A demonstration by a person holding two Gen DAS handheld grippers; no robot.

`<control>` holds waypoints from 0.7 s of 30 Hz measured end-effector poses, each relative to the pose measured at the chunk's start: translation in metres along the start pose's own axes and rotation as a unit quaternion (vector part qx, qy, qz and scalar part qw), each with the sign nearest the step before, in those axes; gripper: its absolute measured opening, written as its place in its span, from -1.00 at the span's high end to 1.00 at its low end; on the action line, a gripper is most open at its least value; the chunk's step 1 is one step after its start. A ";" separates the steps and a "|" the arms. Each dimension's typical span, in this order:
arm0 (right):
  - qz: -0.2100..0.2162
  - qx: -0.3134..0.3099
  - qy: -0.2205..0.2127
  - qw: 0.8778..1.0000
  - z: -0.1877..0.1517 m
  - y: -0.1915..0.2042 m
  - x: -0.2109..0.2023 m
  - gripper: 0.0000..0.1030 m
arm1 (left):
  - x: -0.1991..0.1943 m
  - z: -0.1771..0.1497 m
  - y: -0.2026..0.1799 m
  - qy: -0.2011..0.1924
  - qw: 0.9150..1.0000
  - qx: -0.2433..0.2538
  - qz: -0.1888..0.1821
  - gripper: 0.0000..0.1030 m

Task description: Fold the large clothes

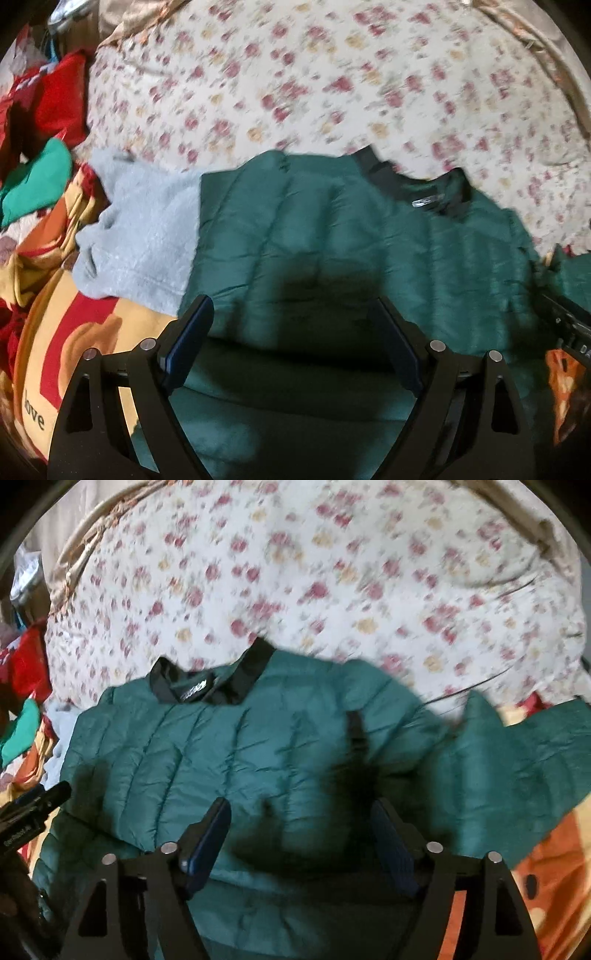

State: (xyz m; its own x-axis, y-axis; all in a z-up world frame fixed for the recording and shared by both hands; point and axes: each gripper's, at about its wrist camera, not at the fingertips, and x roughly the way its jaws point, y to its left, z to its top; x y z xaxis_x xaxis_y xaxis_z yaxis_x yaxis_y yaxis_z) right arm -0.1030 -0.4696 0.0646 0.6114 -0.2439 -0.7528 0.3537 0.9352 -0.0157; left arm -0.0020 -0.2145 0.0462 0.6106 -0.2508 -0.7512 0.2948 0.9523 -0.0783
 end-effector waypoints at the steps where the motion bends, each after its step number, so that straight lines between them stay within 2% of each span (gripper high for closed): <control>1: -0.004 0.001 -0.002 1.000 0.000 -0.004 -0.005 -0.48 | -0.003 0.001 -0.005 0.000 1.000 0.003 -0.005 -0.70; 9: -0.047 0.011 -0.010 0.999 -0.005 -0.040 -0.032 -0.48 | -0.012 -0.004 -0.034 0.011 0.999 0.014 -0.031 -0.70; 21: -0.096 0.034 -0.017 0.995 -0.004 -0.095 -0.042 -0.48 | -0.011 -0.008 -0.044 0.021 0.999 0.009 -0.038 -0.70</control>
State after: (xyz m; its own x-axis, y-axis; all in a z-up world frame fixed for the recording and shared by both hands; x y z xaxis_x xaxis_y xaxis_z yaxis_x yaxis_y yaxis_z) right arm -0.1655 -0.5468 0.0952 0.5514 -0.4262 -0.7172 0.5132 0.8510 -0.1112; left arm -0.0279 -0.2521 0.0525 0.5543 -0.3134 -0.7711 0.3524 0.9276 -0.1236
